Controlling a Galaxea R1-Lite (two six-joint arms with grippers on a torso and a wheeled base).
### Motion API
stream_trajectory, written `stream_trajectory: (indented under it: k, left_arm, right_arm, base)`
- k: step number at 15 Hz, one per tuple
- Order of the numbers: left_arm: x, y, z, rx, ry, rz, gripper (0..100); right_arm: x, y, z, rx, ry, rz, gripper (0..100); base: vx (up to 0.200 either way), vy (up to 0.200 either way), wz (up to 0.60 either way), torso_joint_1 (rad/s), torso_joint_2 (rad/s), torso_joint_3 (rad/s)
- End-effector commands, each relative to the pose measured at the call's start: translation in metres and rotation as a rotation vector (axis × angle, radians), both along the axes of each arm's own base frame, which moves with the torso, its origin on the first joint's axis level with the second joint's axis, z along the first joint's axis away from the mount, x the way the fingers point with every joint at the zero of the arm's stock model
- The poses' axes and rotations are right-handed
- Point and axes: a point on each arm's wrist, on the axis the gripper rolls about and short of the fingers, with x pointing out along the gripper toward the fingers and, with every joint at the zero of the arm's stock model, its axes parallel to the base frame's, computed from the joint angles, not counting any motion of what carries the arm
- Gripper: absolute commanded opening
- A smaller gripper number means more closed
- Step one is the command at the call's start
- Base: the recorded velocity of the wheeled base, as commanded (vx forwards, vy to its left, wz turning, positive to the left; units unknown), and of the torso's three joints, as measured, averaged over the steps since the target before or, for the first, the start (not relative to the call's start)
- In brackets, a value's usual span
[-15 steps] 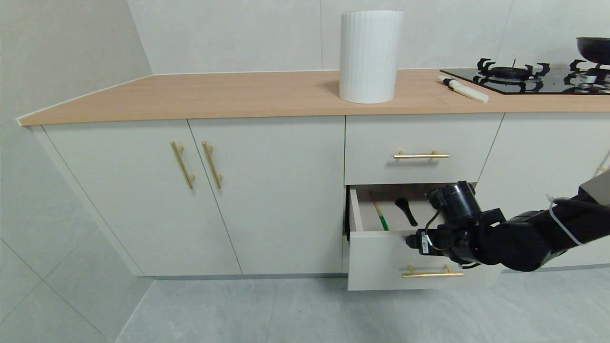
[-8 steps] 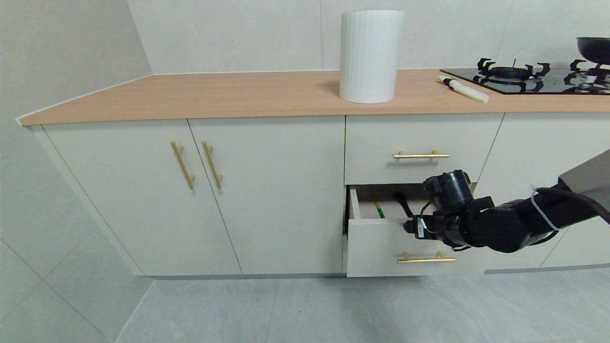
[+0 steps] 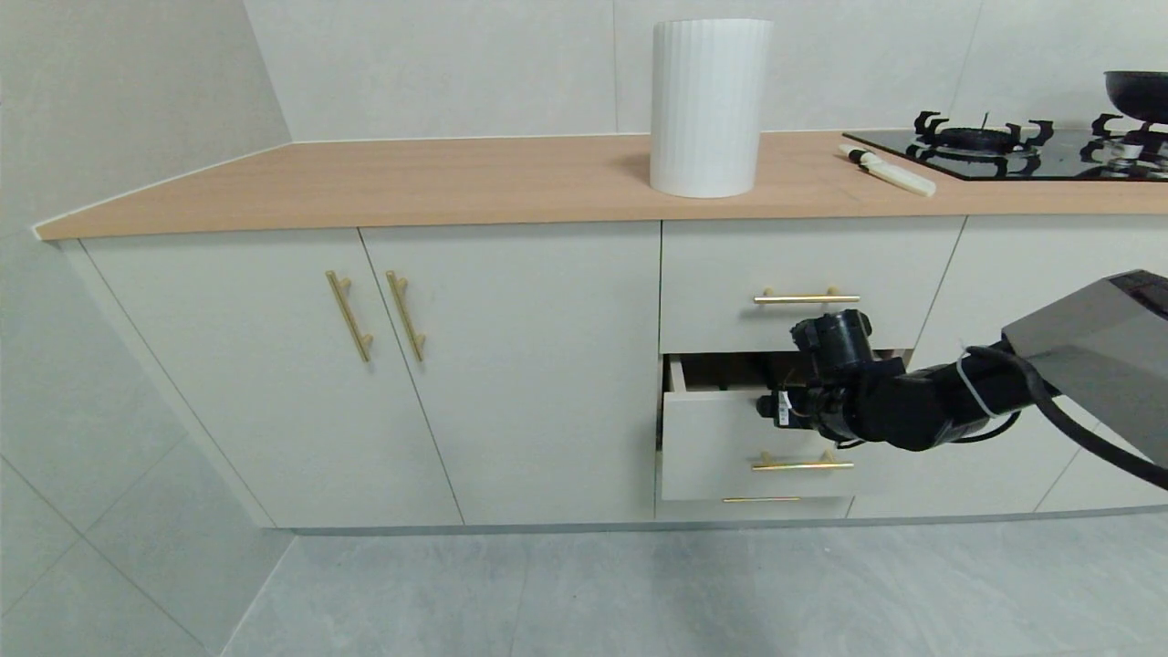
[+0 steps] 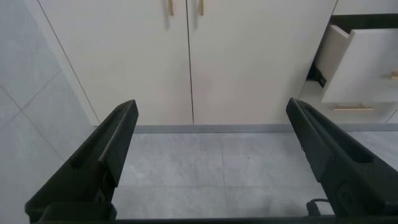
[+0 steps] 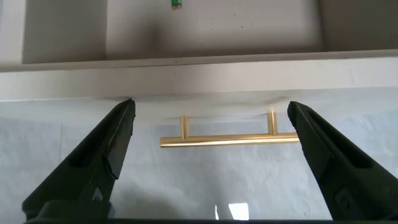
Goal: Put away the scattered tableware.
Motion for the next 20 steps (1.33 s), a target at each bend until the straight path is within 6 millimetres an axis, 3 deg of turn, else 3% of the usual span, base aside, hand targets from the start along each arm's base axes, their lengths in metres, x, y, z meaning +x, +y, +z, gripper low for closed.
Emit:
stream_trajectory:
  k: [1, 11, 20]
  left_arm:
    - [0.000, 0.000, 0.000, 0.000, 0.000, 0.000, 100]
    - [0.000, 0.000, 0.000, 0.000, 0.000, 0.000, 100]
    - [0.000, 0.000, 0.000, 0.000, 0.000, 0.000, 100]
  right_arm:
    - [0.011, -0.001, -0.010, -0.001, 0.004, -0.011, 100]
    - [0.051, -0.012, -0.024, 0.020, -0.049, -0.075, 100]
    - [0.073, -0.024, -0.031, 0.043, -0.133, -0.108, 100]
  base:
    - [0.000, 0.000, 0.00, 0.000, 0.00, 0.000]
    - [0.000, 0.000, 0.00, 0.000, 0.00, 0.000]
    - [0.000, 0.000, 0.00, 0.000, 0.00, 0.000]
